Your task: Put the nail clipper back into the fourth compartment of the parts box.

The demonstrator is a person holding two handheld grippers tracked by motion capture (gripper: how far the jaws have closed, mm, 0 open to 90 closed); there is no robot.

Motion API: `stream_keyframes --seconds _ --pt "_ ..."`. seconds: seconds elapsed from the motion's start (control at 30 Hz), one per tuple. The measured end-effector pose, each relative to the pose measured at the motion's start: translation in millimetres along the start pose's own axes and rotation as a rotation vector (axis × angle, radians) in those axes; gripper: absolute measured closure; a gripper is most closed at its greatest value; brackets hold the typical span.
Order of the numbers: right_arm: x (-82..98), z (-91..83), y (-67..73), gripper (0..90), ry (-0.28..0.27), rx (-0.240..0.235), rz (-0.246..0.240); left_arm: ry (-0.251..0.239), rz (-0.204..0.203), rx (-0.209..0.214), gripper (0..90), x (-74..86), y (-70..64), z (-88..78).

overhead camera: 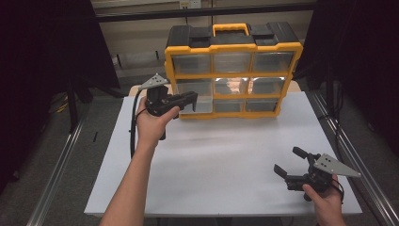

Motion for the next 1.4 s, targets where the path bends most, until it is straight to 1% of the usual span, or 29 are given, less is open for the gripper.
stream_keyframes --seconds 0.03,0.1,0.17,0.2,0.3,0.33,0.37,0.5,0.57,0.6,0.67,0.7,0.77,0.87,0.93,0.97,1.03,1.1,1.23,1.27,1.33,1.37,1.4 --pt "0.0 0.0 0.0 1.1 -0.001 0.002 -0.001 -0.003 0.007 -0.002 81.0 -1.0 0.6 0.2" --pt "0.0 -0.1 0.0 1.1 0.0 0.001 -0.001 -0.013 -0.004 -0.002 81.0 -2.7 0.6 1.3" --pt "-0.1 -0.2 -0.3 1.1 -0.001 -0.001 0.0 -0.012 0.003 -0.011 81.0 -4.5 1.0 2.3" --pt "-0.1 -0.2 -0.3 1.1 -0.001 0.0 0.0 -0.012 0.0 -0.009 81.0 -5.5 0.8 2.8" --pt "-0.1 -0.2 0.0 1.2 0.0 0.001 0.0 -0.015 0.013 -0.01 81.0 -8.4 0.9 5.0" --pt "-0.1 -0.2 0.0 1.1 -0.001 0.0 0.0 -0.014 0.012 -0.02 81.0 -9.8 0.2 5.5" --pt "-0.1 -0.2 0.0 1.1 -0.001 0.001 0.0 -0.02 0.01 -0.014 81.0 -10.5 0.2 6.2" --pt "0.0 -0.2 -0.4 1.1 -0.002 0.001 -0.003 -0.015 0.015 -0.026 81.0 -14.2 -0.3 7.3" --pt "0.1 -0.2 -0.5 1.1 -0.002 0.001 -0.004 -0.027 0.007 -0.018 81.0 -15.0 0.1 8.8" --pt "0.1 -0.1 -0.5 1.2 -0.002 -0.001 -0.004 -0.023 0.016 -0.026 81.0 -15.8 0.3 8.8" --pt "0.1 0.0 -0.1 1.2 -0.001 0.0 -0.004 -0.018 0.015 -0.037 81.0 -17.6 -0.1 9.5" --pt "0.1 0.0 -0.1 1.2 -0.001 -0.003 -0.003 -0.018 0.023 -0.04 81.0 -18.5 0.3 9.7" --pt "0.0 -0.1 -0.2 1.2 -0.002 -0.001 -0.003 -0.017 0.028 -0.041 81.0 -20.6 0.5 10.3" --pt "0.0 -0.2 -0.5 1.2 -0.002 -0.001 -0.002 -0.027 0.024 -0.04 81.0 -23.3 0.0 11.9" --pt "0.0 -0.1 -0.2 1.2 -0.002 0.001 -0.003 -0.023 0.027 -0.051 81.0 -24.8 0.1 12.9" --pt "0.0 0.0 -0.3 1.2 -0.004 0.0 -0.005 -0.028 0.025 -0.044 81.0 -25.3 0.7 13.7" --pt "0.0 -0.1 -0.1 1.2 -0.002 0.0 -0.001 -0.019 0.034 -0.058 81.0 -26.7 2.0 13.9" --pt "0.1 0.0 -0.3 1.2 -0.007 -0.001 -0.002 -0.025 0.032 -0.063 81.1 -27.3 2.8 14.8" --pt "0.0 -0.2 -0.3 1.2 -0.007 0.001 0.001 -0.02 0.039 -0.08 81.0 -28.5 4.5 15.6" --pt "-0.1 -0.2 -0.3 1.2 -0.008 0.001 0.0 -0.025 0.035 -0.076 81.0 -28.5 5.1 16.1" --pt "-0.1 -0.2 -0.3 1.2 -0.008 0.002 0.0 -0.034 0.033 -0.082 81.0 -28.4 6.4 16.6" --pt "-0.1 -0.2 -0.4 1.2 -0.008 0.001 0.0 -0.025 0.036 -0.091 81.0 -28.7 7.1 16.4" --pt "-0.1 -0.3 -0.4 1.2 -0.009 0.002 0.0 -0.036 0.03 -0.089 81.1 -28.2 7.6 17.1"
Point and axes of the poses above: each handheld gripper's, and its own axes: z roughly forward along the jaws, x roughly out of its underside, y roughly to its left, the point moved 1 cm from there along z, roughly forward along the jaws, and after that the axes turned 12 degrees about -y, right-handed, at the moved point
